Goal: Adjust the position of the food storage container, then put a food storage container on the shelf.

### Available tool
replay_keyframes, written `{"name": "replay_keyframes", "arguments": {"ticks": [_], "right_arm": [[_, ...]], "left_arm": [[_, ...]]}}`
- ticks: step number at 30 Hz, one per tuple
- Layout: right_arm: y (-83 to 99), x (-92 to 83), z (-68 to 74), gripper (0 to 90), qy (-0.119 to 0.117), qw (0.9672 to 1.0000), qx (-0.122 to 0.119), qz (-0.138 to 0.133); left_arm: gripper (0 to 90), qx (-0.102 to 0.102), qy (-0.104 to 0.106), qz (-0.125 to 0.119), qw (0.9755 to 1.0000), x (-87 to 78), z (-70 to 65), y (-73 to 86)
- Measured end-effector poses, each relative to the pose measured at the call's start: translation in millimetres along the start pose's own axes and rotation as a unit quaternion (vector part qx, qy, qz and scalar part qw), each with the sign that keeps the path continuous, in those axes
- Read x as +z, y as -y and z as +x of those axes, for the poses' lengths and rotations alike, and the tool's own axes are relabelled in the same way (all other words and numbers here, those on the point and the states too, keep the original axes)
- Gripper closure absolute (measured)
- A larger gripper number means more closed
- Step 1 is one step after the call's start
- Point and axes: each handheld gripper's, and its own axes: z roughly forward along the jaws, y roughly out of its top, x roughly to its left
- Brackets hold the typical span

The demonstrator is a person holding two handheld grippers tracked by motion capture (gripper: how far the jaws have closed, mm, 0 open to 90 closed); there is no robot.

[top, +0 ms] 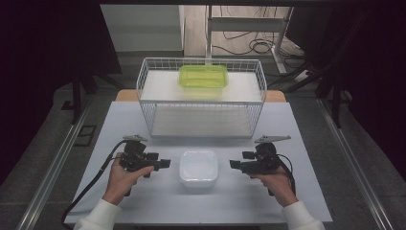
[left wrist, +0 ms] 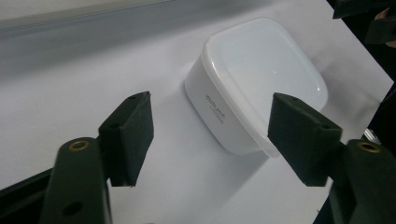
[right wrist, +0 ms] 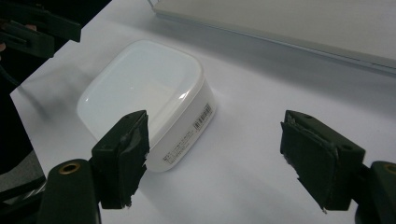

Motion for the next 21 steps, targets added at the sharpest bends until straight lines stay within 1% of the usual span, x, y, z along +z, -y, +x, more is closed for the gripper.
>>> {"name": "replay_keyframes", "arguments": {"ticks": [2,7,10,13,16,19,21], "right_arm": [[-0.3,-0.2,-0.2,23.5,0.001,1.0,0.0,0.0],[-0.6,0.1,-0.9,23.4,0.003,1.0,-0.002,0.0],[-0.9,0.4,-0.8,23.4,0.004,1.0,-0.003,0.0],[-0.9,-0.3,-0.9,23.3,0.007,1.0,-0.004,0.001],[-0.4,0.3,-1.4,23.3,0.008,1.0,-0.005,0.003],[0.5,1.3,-1.3,23.3,0.009,0.9999,-0.003,0.005],[0.8,1.9,-0.4,23.3,0.008,0.9999,-0.004,0.006]], "left_arm": [[27.5,0.005,-0.006,-0.002,1.0,-2.7,-1.8,0.8],[24.9,0.004,-0.013,-0.011,0.9999,-8.8,-3.8,1.9],[24.6,0.0,-0.01,-0.004,0.9999,-6.7,-3.4,1.8],[24.4,0.001,-0.015,0.004,0.9999,-2.9,-3.6,2.9],[23.9,-0.001,-0.014,0.006,0.9999,-1.9,-4.8,4.0],[23.8,-0.006,-0.004,0.004,1.0,-1.1,-4.9,3.6],[23.8,-0.011,-0.001,0.002,0.9999,-0.3,-4.5,3.1]]}}
